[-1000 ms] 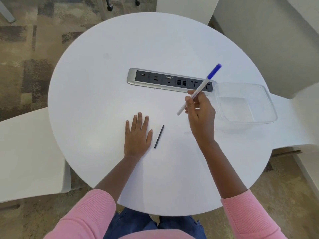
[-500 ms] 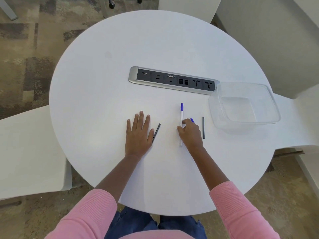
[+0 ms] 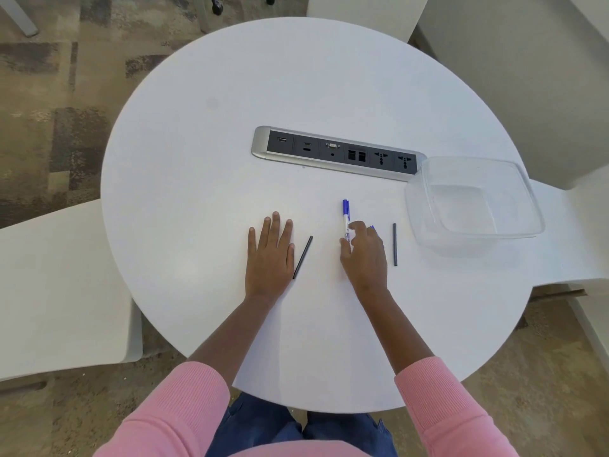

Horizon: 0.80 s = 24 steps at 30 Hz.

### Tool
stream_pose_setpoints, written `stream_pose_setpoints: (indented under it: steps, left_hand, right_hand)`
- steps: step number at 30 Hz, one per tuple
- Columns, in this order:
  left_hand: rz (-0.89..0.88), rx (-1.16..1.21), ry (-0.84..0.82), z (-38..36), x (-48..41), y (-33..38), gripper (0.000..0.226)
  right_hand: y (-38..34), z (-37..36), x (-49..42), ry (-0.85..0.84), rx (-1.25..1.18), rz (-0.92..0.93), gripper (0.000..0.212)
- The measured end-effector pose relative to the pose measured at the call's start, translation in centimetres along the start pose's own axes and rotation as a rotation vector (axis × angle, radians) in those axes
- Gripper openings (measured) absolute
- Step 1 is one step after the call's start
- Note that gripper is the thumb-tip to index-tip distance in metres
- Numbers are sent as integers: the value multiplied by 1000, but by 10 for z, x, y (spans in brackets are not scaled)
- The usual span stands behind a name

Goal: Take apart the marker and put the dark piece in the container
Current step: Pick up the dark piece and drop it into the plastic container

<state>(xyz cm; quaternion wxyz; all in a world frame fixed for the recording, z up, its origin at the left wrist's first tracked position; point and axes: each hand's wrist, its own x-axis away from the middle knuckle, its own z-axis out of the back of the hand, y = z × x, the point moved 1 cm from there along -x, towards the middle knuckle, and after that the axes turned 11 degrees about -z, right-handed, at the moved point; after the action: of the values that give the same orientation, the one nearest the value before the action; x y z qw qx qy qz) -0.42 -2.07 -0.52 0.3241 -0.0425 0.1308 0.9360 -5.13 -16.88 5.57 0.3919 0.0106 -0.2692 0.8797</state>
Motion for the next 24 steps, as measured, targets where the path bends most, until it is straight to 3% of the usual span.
stream_pose_setpoints:
  steps: [4, 8, 24]
  left_hand:
    - [-7, -15, -9, 1, -1, 0, 49]
    - [-15, -31, -29, 2, -1, -1, 50]
    - [0, 19, -70, 4, -1, -1, 50]
  right_hand:
    - [-15, -13, 14, -82, -83, 7, 16]
    - [-28, -29, 28, -178, -33, 10, 24]
    - [-29, -22, 23, -230, 65, 36, 10]
